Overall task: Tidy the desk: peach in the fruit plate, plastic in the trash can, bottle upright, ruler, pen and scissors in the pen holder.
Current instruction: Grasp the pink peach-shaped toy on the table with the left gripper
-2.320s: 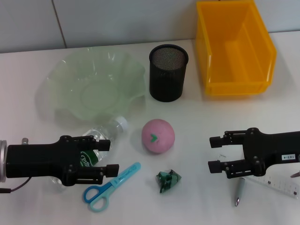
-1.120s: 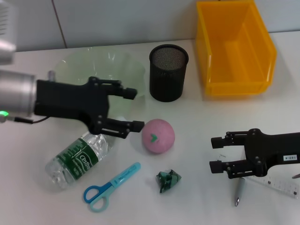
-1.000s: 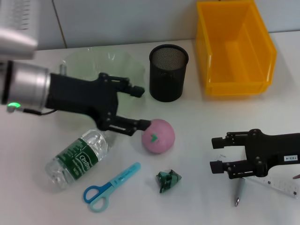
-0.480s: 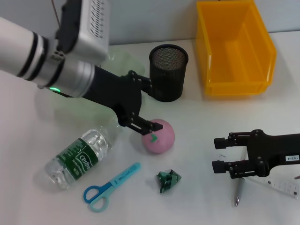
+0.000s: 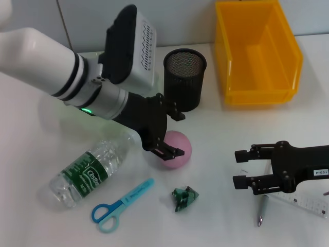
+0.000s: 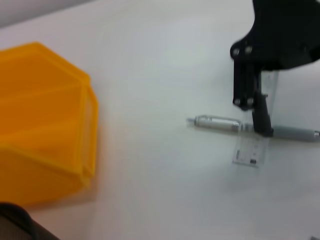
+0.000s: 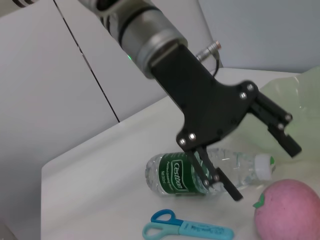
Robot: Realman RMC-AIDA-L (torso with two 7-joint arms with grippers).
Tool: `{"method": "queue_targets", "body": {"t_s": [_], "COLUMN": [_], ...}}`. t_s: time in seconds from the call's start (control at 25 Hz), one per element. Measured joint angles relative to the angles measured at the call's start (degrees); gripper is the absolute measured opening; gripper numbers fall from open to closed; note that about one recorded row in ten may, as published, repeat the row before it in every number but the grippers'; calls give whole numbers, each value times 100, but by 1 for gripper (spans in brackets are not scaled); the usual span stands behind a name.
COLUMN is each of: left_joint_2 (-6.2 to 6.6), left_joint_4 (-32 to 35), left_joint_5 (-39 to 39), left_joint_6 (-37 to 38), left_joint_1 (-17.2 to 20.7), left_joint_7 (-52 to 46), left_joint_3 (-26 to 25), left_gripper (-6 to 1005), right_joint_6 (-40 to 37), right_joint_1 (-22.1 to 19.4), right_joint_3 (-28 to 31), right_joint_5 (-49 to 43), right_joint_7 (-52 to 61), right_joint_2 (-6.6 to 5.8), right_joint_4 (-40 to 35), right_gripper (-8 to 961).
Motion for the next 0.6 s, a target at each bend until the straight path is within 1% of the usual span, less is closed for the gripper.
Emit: {"method": "queue_targets", "body": {"t_s": [0.08,0.28,0.6], "left_joint_2": [0,0,-5], "left_joint_4": [-262,-421,-863], "left_joint_5": [0,-7,-65], "left_joint_6": [-129,-316,-693], "left_joint_1": [-94,-121,-192], "left_joint_7": [-4,-9,-15], "left_joint_3": [54,121,287], "left_gripper": [807,806,803], "right_joint_6": [-8,-19,4], "right_joint_1": [3,12,19], "right_joint_3": [0,-1,-32], "right_joint_5": [0,0,1], "right_joint_7": [1,9,9], "right_joint_2": [0,-5,-9], "right_joint_4": [0,0,0], "right_gripper": [762,762,761]}}
